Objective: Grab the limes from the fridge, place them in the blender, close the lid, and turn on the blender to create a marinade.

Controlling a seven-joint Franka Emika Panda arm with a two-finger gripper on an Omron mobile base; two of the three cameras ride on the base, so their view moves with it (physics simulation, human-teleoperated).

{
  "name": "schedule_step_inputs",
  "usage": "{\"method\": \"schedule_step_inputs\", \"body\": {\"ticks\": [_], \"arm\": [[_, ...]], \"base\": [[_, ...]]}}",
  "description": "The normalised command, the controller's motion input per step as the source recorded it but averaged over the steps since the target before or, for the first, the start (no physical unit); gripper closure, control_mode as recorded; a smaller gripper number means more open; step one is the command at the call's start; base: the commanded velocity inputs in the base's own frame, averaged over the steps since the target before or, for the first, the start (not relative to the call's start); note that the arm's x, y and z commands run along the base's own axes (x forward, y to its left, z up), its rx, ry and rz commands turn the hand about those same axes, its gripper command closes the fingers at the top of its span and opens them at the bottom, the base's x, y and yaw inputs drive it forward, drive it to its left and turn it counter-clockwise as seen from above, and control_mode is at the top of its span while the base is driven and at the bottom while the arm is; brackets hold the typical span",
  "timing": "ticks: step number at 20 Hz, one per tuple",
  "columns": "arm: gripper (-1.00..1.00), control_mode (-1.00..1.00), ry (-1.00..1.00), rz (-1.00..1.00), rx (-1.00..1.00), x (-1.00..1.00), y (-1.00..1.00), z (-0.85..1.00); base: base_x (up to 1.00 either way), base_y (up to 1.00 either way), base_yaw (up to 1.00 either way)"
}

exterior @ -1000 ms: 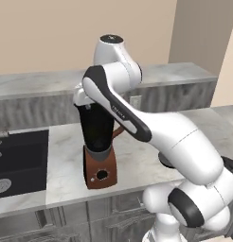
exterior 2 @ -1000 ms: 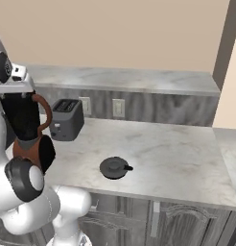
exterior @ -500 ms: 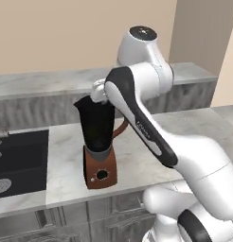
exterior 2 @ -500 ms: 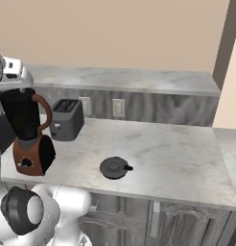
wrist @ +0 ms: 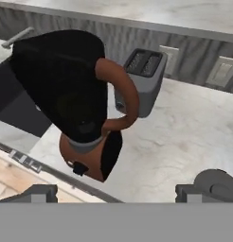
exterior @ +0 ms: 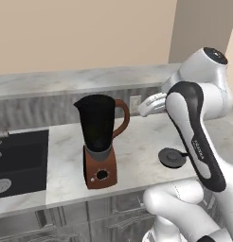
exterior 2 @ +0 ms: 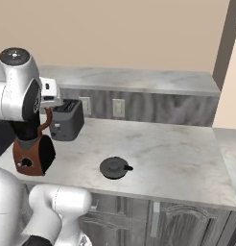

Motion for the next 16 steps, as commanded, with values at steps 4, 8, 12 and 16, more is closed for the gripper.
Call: {"method": "schedule_step_inputs", "body": {"ticks": [4,8,12,16], "arm": [[-1.00,-1.00,0.00,0.10,0.10,-0.06,-0.95,-0.11],[-1.00,-1.00,0.02,0.03,0.03,0.00,-0.40,-0.02],[-1.00,-1.00,0.00,0.00,0.00,0.00,-0.26,0.00],[-1.00,-1.00,0.00,0.01,0.00,0.00,-0.25,-0.02]], "base": [[0.00,0.00,0.00],[0.00,0.00,0.00],[0.00,0.00,0.00],[0.00,0.00,0.00]]}}
